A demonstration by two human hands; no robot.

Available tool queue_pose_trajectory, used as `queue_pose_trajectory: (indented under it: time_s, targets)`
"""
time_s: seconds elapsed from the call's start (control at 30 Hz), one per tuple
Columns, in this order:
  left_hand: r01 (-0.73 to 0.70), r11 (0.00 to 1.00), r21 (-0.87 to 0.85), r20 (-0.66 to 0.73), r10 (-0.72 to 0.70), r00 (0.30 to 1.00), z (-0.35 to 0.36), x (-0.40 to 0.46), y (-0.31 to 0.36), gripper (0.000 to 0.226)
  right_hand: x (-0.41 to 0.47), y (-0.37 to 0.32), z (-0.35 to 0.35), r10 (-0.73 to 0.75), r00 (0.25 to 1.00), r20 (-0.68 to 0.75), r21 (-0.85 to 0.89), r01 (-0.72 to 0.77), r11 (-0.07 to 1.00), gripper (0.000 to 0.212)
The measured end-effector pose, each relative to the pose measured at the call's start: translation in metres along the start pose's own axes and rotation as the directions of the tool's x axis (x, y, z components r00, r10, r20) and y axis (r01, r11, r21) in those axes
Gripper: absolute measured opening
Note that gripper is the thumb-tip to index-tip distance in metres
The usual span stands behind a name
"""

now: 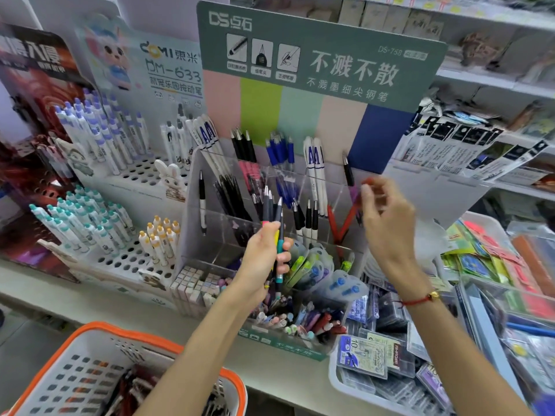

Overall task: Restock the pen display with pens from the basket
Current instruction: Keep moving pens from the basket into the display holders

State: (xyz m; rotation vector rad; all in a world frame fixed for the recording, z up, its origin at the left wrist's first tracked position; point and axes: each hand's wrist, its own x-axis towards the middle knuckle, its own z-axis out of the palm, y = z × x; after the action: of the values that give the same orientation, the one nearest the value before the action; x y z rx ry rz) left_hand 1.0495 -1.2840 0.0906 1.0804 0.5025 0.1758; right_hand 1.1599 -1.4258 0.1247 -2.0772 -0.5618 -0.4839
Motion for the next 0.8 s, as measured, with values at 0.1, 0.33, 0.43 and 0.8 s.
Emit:
queue_pose_trajectory:
  time_s: [0.1, 0.33, 0.43, 0.8]
  targets:
    - [0.022, 1.000, 0.012, 0.034, -0.023, 0.999, 0.010, 0.001, -0.005, 0.024, -0.009, 0.008, 0.002, -0.026, 0.979, 0.203, -0.157, 0.059, 0.986, 0.022]
    - [0.067, 0.997, -0.043, -0.006, -0.068, 0.998, 0.013, 0.006, -0.014, 0.025, -0.013, 0.012, 0.012, -0.111, 0.978, 0.175, -0.382, 0.172, 0.908, 0.014]
    - [0.090, 0.988, -0.125, -0.011, -0.092, 0.996, 0.014, 0.005, -0.015, 0.022, -0.008, 0.010, 0.019, -0.182, 0.971, 0.153, -0.461, 0.233, 0.856, 0.011]
    - [0.009, 0.998, -0.057, 0.030, -0.007, 1.000, 0.005, -0.001, -0.007, 0.025, -0.005, -0.008, 0.011, -0.054, 0.985, 0.163, -0.256, 0.095, 0.962, 0.017]
